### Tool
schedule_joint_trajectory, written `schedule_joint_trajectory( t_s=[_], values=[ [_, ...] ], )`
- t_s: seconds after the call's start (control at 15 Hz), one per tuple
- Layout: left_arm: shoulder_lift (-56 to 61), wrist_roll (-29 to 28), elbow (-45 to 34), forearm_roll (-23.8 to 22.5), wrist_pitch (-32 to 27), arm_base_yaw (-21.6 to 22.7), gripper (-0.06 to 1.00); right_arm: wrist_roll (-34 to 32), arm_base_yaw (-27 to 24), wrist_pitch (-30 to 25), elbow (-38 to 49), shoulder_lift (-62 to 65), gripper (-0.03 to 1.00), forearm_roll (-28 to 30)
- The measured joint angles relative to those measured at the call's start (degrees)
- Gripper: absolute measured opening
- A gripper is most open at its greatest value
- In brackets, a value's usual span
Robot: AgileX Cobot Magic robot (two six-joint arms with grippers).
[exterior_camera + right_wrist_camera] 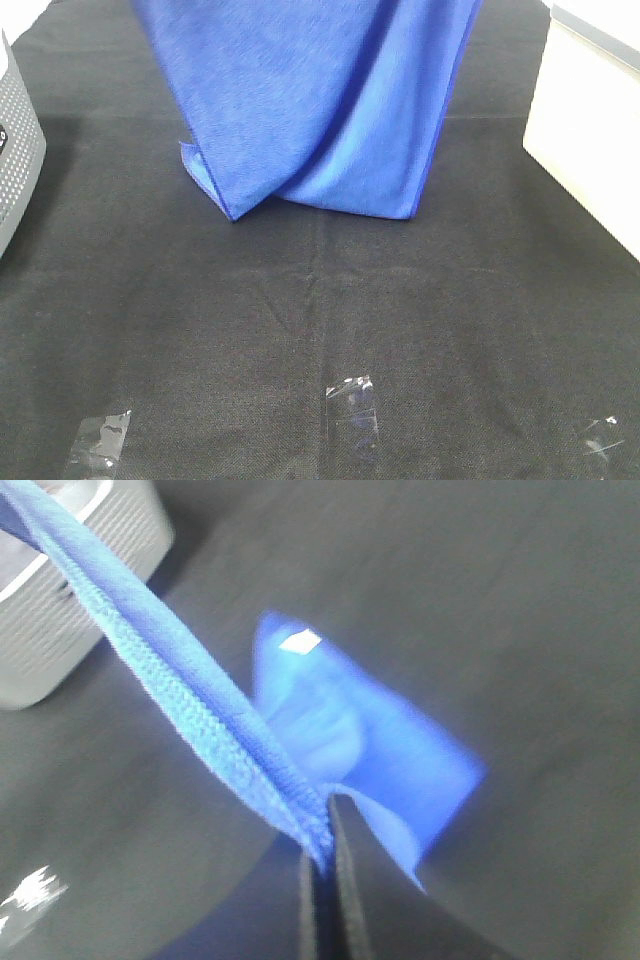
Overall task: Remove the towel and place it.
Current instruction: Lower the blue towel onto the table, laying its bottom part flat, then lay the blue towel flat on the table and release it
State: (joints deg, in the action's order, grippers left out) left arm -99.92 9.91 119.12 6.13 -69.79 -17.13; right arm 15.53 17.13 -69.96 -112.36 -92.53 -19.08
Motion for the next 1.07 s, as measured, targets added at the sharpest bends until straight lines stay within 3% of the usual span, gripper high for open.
schedule_joint_trajectory(
  t_s=[0.4,0.8,1.07],
  values=[
    [18.7,0.0,-23.5,2.2,0.1,-0.1,0.00,-1.1,0.1,0.1,18.1,9.2,0.00,-8.5],
    [31.5,0.2,-40.4,9.4,0.3,-0.1,0.00,-1.1,0.5,0.4,36.8,18.8,0.00,-10.1],
    [35.9,0.3,-49.3,12.5,0.8,-0.1,0.00,-1.7,0.5,0.4,42.6,22.9,0.00,-10.7]
  ],
)
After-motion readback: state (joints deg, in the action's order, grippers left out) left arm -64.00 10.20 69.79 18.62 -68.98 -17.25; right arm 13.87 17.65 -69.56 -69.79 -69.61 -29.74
